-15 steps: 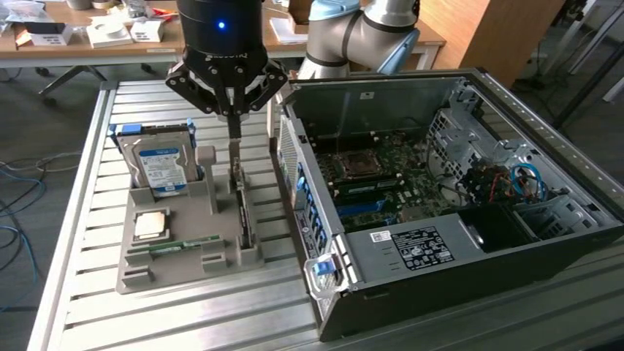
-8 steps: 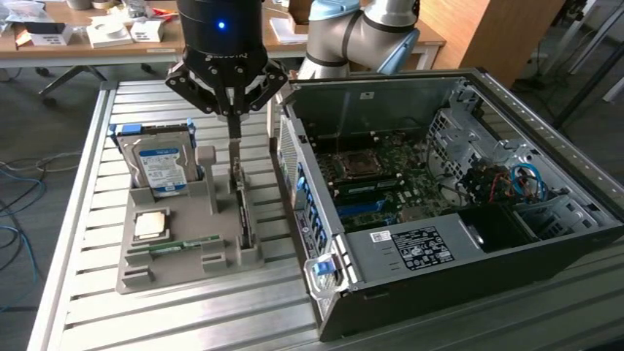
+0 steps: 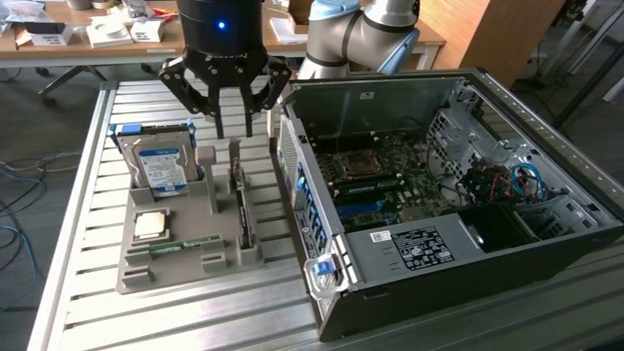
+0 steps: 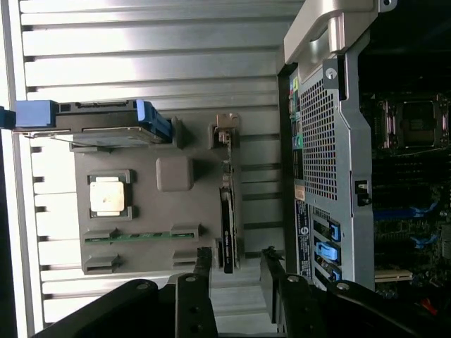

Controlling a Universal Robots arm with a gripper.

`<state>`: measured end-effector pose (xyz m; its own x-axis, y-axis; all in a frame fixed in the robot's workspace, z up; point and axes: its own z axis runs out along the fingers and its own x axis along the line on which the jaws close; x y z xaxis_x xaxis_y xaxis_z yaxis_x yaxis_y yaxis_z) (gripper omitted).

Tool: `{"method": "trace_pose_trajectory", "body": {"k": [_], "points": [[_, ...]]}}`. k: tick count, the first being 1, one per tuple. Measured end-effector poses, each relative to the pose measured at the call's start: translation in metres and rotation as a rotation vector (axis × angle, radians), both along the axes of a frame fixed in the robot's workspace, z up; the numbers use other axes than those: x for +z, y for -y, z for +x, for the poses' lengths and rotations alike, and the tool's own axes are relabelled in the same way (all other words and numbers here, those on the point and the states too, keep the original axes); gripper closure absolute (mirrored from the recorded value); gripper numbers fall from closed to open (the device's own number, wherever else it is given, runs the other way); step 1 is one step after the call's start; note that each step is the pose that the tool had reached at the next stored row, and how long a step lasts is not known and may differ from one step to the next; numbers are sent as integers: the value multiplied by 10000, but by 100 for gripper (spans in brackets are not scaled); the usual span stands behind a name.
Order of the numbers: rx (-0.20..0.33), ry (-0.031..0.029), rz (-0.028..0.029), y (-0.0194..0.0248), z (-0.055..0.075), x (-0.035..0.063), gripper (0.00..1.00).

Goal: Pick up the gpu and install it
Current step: 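Pick up the gpu and move the gpu toward the slot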

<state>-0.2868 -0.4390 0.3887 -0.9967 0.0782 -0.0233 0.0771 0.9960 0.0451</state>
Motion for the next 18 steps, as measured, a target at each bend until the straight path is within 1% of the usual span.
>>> {"method": "trace_pose_trajectory", "body": {"k": [1,3,5,18], "points": [[0,0,0,0,0,0,58],[0,0,0,0,0,0,58],[0,3,26,0,0,-23,58],[1,1,33,0,0,-258,58]]}}
